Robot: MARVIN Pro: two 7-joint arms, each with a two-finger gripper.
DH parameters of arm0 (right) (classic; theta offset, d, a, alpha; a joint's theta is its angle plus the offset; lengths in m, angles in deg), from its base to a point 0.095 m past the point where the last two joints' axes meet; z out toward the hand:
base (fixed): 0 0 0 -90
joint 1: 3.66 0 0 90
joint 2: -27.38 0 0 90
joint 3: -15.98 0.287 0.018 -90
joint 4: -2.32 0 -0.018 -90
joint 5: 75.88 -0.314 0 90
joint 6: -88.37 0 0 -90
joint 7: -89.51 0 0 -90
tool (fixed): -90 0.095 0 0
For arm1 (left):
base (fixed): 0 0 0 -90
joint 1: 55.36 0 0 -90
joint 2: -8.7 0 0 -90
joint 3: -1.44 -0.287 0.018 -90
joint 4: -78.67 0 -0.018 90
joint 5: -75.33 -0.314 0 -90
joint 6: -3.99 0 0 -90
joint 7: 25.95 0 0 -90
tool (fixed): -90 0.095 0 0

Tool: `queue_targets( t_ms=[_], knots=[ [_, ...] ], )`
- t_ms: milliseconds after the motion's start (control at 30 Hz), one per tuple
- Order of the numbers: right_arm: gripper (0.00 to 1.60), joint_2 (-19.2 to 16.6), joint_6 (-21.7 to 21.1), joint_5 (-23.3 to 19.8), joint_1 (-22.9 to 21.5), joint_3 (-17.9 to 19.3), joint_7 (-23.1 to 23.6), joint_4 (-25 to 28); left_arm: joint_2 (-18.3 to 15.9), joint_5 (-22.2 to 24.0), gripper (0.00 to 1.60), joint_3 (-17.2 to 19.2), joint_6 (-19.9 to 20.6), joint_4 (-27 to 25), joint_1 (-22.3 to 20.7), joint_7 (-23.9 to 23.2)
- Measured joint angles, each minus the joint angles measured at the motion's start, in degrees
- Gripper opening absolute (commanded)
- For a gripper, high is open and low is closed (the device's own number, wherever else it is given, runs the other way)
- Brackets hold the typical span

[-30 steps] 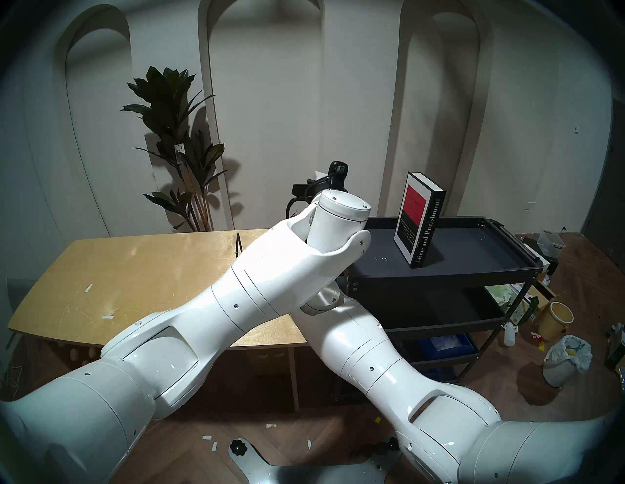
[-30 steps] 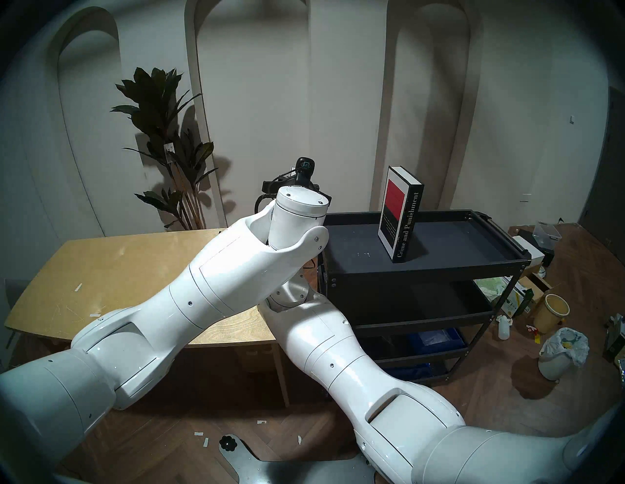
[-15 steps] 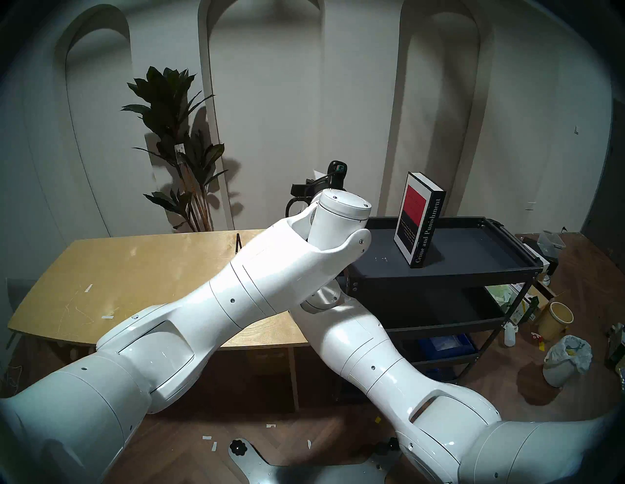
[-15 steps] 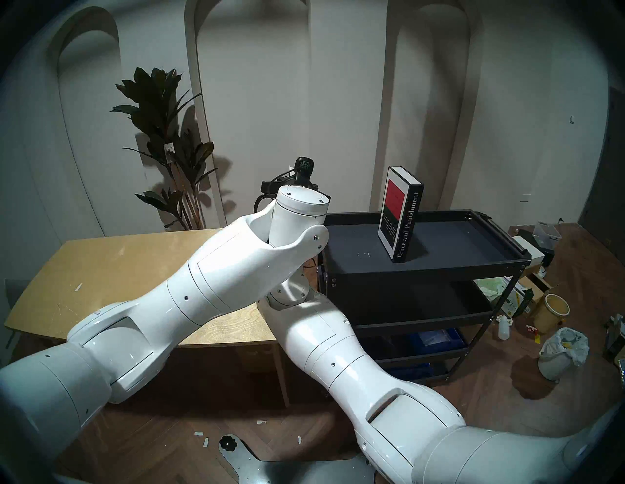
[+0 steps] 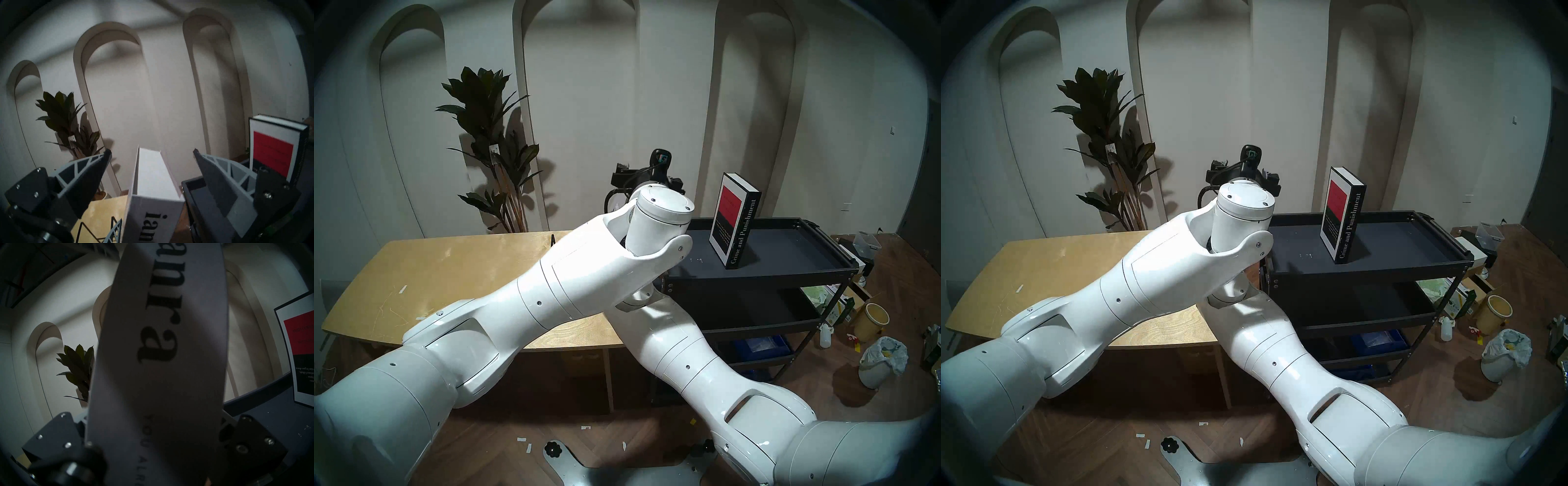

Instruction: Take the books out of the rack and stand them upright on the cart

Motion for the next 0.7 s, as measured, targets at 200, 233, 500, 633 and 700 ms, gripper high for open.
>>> queue_targets(
  t_ms=[200,233,500,633,700],
  knots=[
    [0.0,0.0,-2.2,0.1,-0.9,0.6,-1.2,-0.3,-0.1,-3.2,1.6,1.4,-2.4,-5.3,-2.5,1.1],
    [0.0,-0.1,-2.7,0.2,-1.1,0.7,-1.4,-0.4,-0.5,-3.9,1.6,2.4,-2.8,-6.6,-3.1,1.5],
    [0.0,-0.8,-4.5,0.7,-2.1,1.2,-1.9,-0.8,-5.2,-5.8,1.6,9.8,-4.3,-12.0,-5.4,5.2],
    [0.0,-1.8,-5.0,1.1,-2.6,1.5,-1.6,-0.4,-7.9,-6.4,1.6,13.9,-4.4,-11.2,-5.6,7.8],
    [0.0,-2.3,-5.2,1.4,-3.0,1.7,-1.4,-0.1,-9.0,-6.6,1.6,15.7,-4.4,-10.0,-5.5,8.8]
  ],
)
